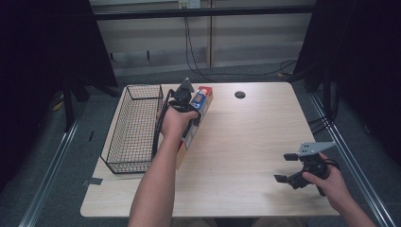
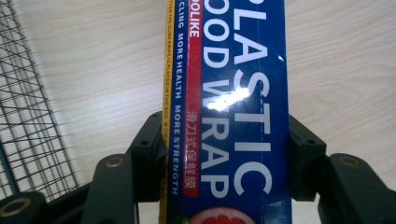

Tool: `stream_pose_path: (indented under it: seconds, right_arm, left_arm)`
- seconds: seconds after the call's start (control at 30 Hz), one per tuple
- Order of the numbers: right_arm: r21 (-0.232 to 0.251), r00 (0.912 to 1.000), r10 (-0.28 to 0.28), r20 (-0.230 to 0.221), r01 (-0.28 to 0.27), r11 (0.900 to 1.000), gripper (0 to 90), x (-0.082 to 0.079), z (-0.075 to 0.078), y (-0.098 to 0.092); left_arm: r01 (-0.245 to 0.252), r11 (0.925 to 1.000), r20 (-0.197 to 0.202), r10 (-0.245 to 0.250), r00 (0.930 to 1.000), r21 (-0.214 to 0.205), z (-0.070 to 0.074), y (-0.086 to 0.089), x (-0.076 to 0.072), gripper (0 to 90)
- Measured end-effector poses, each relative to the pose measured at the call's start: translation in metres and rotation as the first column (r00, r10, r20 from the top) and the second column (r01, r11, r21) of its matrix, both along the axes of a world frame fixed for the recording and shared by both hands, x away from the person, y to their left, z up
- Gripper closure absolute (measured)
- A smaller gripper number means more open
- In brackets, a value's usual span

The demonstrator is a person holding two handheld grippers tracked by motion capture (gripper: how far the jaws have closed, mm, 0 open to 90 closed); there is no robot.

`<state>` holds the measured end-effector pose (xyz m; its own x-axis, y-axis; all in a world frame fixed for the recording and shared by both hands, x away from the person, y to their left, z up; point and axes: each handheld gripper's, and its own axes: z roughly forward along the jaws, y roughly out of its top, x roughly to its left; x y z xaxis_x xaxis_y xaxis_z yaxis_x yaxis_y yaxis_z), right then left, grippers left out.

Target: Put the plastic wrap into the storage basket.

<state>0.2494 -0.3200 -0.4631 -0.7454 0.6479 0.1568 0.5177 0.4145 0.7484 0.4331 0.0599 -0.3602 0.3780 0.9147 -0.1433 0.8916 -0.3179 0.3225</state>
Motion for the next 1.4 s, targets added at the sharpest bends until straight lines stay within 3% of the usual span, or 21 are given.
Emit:
stream_pose_path:
  seconds: [1.4]
  right_arm:
    - [0.001, 1.0, 0.005, -0.001, -0.005, 1.0, 3.7, 0.0, 0.0, 0.001]
  left_arm:
    - [-0.127, 0.9919, 0.033, 0.127, 0.9914, 0.008, 0.025, 0.052, -0.003, 43.3]
